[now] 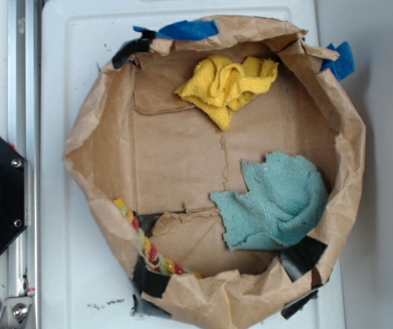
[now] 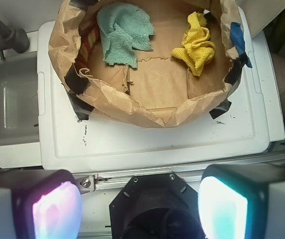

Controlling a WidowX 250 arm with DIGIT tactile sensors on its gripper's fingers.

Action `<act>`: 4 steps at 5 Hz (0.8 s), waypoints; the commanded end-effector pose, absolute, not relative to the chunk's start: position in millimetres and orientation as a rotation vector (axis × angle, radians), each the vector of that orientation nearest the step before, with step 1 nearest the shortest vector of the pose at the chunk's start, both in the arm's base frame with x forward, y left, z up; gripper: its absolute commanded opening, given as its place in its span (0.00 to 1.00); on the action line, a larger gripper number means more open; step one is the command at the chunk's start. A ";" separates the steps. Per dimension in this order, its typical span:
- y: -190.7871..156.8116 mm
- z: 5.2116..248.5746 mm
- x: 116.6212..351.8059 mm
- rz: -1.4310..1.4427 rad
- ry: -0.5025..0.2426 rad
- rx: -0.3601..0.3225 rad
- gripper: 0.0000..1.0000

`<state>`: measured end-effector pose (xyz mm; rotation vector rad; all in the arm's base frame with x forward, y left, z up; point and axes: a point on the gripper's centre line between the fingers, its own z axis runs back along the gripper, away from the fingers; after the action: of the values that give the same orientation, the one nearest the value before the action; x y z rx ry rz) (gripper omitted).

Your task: Grab the yellow cloth.

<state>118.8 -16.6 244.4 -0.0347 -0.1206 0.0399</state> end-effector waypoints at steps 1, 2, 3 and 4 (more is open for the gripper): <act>-16.6 244.4 118.8 0.040 -0.121 -0.035 1.00; -12.2 235.0 163.0 0.121 -0.117 -0.011 1.00; -5.3 227.3 193.9 0.158 -0.078 -0.027 1.00; 0.2 215.9 220.0 0.243 -0.084 -0.011 1.00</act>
<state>216.3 -6.0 202.9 -0.0047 -0.0335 0.2255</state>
